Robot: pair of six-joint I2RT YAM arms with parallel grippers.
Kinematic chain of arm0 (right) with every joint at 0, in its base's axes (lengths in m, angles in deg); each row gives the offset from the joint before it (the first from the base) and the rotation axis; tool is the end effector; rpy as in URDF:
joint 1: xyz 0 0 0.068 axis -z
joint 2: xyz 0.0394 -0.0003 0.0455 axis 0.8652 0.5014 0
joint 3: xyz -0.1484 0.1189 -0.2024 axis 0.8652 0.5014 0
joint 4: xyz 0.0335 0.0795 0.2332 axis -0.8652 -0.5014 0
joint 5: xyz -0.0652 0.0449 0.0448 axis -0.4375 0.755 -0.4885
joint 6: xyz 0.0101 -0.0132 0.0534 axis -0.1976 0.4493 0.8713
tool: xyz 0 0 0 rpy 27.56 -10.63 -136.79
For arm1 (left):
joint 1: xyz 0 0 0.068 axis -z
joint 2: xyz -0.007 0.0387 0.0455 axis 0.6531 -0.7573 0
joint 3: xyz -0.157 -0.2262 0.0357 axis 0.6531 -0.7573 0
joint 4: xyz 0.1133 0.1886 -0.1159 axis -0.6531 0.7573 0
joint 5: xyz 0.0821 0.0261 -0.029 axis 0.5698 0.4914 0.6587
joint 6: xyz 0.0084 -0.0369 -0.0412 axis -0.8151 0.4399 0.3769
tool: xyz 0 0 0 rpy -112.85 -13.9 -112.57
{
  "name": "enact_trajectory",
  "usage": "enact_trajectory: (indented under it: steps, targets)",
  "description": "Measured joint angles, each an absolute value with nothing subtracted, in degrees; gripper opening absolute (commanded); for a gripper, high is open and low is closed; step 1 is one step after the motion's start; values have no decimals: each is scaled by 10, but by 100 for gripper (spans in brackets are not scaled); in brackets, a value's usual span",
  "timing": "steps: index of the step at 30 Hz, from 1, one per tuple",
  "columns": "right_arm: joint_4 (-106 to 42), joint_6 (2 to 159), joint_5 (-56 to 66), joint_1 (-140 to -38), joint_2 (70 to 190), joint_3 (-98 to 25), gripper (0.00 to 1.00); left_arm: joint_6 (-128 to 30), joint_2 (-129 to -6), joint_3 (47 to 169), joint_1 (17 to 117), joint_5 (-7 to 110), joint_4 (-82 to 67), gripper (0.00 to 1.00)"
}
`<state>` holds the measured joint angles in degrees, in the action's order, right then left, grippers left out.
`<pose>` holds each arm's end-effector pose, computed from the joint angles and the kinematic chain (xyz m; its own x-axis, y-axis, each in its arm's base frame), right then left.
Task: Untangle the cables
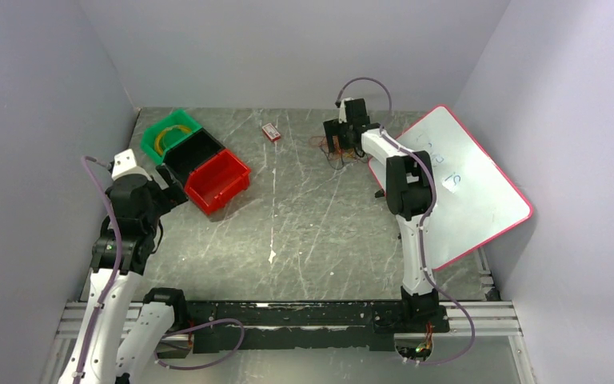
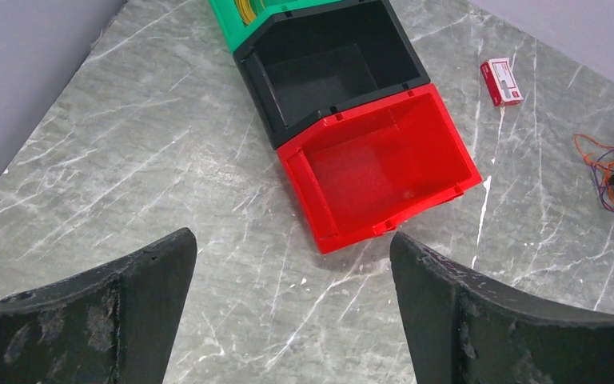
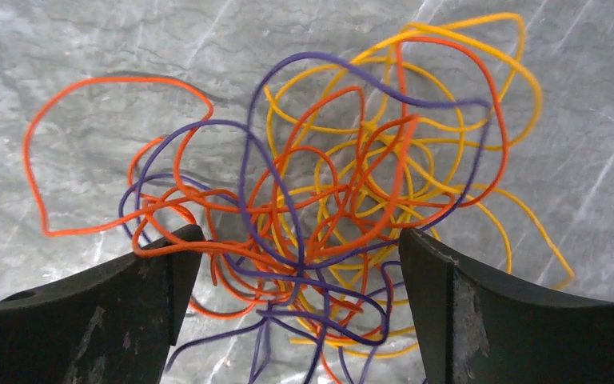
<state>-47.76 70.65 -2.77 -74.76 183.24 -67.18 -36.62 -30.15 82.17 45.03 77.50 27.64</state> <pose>0.5036 0.1339 0.1708 -0.6649 -0.2270 -0.7116 -0.2934 0.9555 -0.0306 0.1287 0.0022 0.3259 -0.2955 -0.3629 -0.8837 -0.3521 0.9013 -0.2524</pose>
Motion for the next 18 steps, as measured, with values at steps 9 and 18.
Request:
enact_trajectory:
  steps: [9, 18]
  targets:
    - [-452, 721, -25, -748, 1848, -671, 48, -367, -305, 822, 443, 768, 272, 95]
    - [-432, 728, 3, -748, 1835, -640, 9, -368, -309, 822, 440, 763, 272, 93]
